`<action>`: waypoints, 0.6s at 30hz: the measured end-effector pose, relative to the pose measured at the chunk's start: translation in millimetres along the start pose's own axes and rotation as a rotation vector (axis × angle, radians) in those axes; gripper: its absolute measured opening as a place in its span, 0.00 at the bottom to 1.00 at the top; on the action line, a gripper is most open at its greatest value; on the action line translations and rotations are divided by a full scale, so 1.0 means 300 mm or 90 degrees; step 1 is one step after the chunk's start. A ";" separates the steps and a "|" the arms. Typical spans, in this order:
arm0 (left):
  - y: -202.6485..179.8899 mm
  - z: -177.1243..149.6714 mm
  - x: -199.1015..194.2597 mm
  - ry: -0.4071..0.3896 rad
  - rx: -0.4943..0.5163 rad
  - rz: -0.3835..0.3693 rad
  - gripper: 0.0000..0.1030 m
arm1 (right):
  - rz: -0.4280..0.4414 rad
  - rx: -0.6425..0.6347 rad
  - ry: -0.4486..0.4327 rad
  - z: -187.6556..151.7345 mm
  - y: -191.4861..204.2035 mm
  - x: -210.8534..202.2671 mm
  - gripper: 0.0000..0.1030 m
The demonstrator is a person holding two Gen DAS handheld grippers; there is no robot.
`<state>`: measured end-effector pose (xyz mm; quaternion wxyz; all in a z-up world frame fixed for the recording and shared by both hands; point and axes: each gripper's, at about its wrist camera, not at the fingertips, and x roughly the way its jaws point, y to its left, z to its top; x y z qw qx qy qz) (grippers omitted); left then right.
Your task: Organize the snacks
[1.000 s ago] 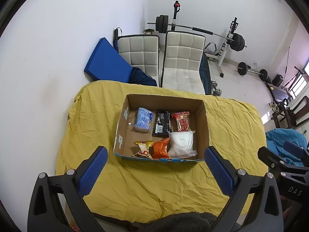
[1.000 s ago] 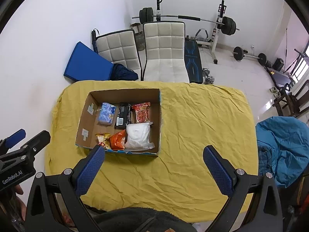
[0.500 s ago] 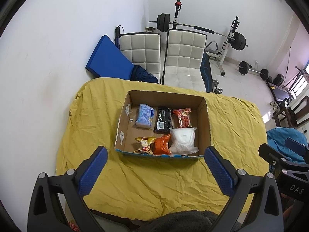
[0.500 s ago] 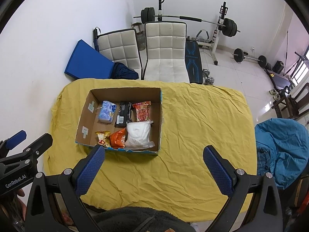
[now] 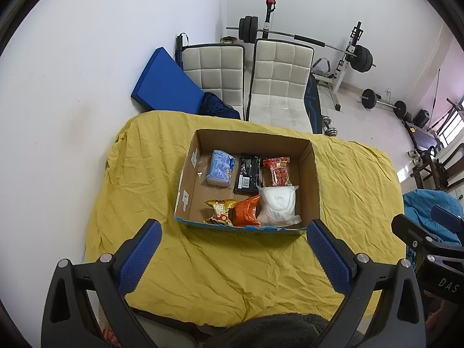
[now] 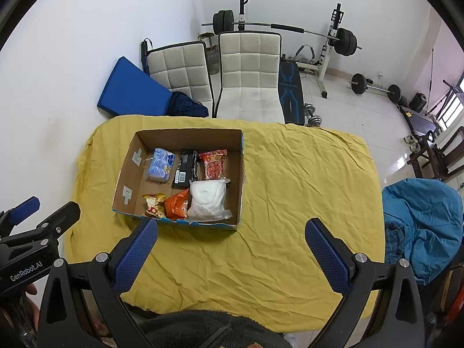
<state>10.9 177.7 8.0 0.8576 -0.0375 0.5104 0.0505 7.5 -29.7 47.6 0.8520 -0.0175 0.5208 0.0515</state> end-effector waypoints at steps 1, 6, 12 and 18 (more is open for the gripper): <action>0.000 -0.001 0.001 0.001 0.001 0.002 1.00 | 0.000 -0.001 0.000 -0.001 -0.002 0.001 1.00; 0.001 -0.004 0.001 -0.001 0.001 0.006 1.00 | -0.002 0.001 -0.001 -0.004 -0.012 0.002 1.00; 0.002 -0.004 0.003 0.000 0.003 0.009 1.00 | 0.002 0.002 0.004 -0.006 -0.025 0.012 1.00; -0.003 -0.005 0.007 -0.002 0.006 0.009 1.00 | 0.006 0.002 0.008 -0.008 -0.029 0.020 1.00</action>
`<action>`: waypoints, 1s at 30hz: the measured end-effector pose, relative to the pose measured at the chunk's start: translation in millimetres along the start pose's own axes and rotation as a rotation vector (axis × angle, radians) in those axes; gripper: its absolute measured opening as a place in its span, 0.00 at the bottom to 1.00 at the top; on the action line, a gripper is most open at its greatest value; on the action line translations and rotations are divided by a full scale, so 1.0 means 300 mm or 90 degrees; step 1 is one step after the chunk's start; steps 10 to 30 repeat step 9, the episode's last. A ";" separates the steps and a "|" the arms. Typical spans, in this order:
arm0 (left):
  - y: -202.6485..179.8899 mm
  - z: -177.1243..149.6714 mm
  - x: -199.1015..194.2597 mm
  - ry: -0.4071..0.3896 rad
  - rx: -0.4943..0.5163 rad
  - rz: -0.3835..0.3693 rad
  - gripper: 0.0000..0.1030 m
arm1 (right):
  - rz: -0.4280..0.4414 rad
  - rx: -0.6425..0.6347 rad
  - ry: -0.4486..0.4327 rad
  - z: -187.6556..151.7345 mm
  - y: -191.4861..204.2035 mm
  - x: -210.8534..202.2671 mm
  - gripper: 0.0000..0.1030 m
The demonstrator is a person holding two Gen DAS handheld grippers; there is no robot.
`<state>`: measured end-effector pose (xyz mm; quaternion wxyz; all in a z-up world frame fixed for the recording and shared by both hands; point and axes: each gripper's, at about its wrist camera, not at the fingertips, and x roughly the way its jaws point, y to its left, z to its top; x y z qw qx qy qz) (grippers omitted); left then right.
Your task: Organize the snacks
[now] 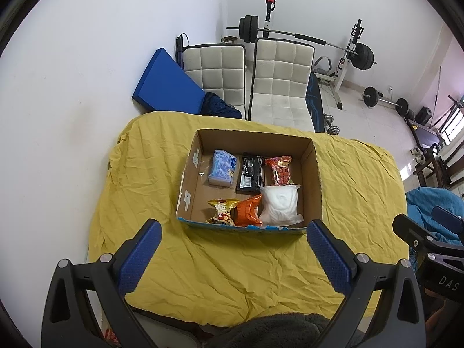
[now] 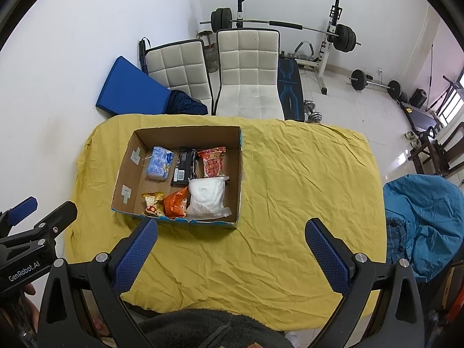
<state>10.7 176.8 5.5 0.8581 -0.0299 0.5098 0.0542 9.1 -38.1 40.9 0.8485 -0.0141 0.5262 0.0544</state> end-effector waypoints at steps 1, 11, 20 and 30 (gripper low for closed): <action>-0.002 -0.002 0.000 -0.003 0.002 0.001 1.00 | 0.000 -0.001 0.000 -0.001 0.000 0.002 1.00; -0.007 0.002 0.003 -0.003 0.007 0.000 1.00 | 0.000 0.000 0.002 -0.003 -0.005 0.005 1.00; -0.007 0.002 0.003 -0.003 0.007 0.000 1.00 | 0.000 0.000 0.002 -0.003 -0.005 0.005 1.00; -0.007 0.002 0.003 -0.003 0.007 0.000 1.00 | 0.000 0.000 0.002 -0.003 -0.005 0.005 1.00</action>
